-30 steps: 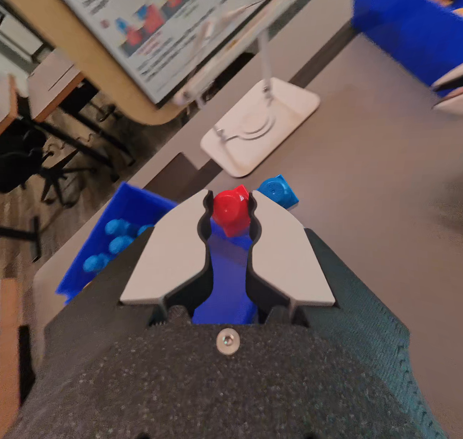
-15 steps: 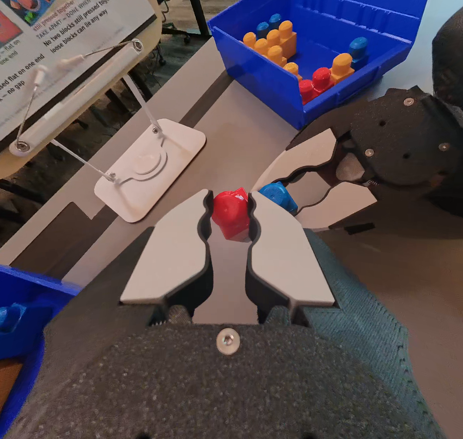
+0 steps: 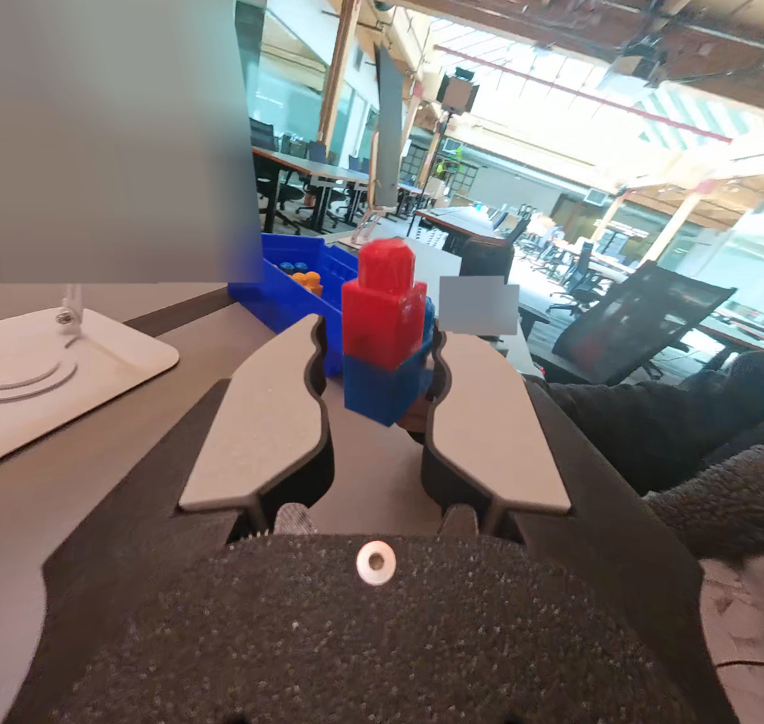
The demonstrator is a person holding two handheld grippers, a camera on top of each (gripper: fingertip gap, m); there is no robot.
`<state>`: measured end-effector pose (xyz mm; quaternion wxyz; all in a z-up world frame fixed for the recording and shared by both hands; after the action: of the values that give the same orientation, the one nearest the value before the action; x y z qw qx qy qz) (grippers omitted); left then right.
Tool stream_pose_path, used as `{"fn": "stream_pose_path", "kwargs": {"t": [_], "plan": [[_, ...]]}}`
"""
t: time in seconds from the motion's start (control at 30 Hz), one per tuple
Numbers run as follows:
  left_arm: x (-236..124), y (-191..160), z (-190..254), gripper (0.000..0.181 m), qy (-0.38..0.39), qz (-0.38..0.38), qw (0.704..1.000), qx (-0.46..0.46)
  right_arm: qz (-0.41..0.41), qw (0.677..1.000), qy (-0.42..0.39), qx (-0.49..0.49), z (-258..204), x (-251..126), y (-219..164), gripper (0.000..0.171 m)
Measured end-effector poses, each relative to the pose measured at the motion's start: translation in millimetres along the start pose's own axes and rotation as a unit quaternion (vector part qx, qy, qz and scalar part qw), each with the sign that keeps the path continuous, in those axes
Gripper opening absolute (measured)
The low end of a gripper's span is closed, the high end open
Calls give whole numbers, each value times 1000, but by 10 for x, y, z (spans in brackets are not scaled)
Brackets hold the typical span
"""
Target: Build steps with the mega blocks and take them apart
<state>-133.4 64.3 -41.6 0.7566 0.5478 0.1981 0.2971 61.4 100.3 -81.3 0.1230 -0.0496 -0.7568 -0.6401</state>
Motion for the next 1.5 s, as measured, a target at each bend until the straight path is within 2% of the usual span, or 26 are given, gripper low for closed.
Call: {"fn": "stream_pose_path", "kwargs": {"t": [0.1, 0.27, 0.3, 0.4, 0.53, 0.7, 0.87, 1.17, 1.5], "plan": [[25, -83, 1, 49, -34, 2, 999, -14, 51, 998, 20, 28, 7, -54, 67, 36], [151, -254, 96, 56, -74, 13, 997, -35, 88, 994, 52, 35, -45, -45, 95, 36], [174, -277, 122, 56, -79, 16, 996, -37, 88, 994, 56, 33, -55, -34, 87, 36], [220, -337, 182, 39, -84, 7, 996, -24, 88, 993, 75, 35, -87, -6, 68, 36], [167, -314, 182, 38, -102, -1, 995, -6, 66, 993, 87, 32, -118, 18, 74, 36], [118, -320, 129, 38, -102, -15, 994, 26, -12, 998, 67, -1, -122, 21, 124, 37], [95, -403, 63, 38, -124, -41, 991, 31, 3, 999, 40, -3, -135, -75, 381, 45], [182, -675, 106, 37, -158, -135, 974, 85, -168, 984, 54, -41, -256, -115, 446, 36], [187, -881, 59, 37, -122, -233, 945, 197, -372, 926, 51, -46, -280, -207, 241, 31]]}}
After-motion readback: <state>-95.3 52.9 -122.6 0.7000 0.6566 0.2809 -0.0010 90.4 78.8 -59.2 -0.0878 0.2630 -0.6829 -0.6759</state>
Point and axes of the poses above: each gripper's, where its closed fingertips meet, x out along the fingers, y out of its top, z = x × y across the jaws, the point moved 9 cm from there along -x, back along the fingers, and after that the axes turned 11 degrees about y, right-handed, at the moved point
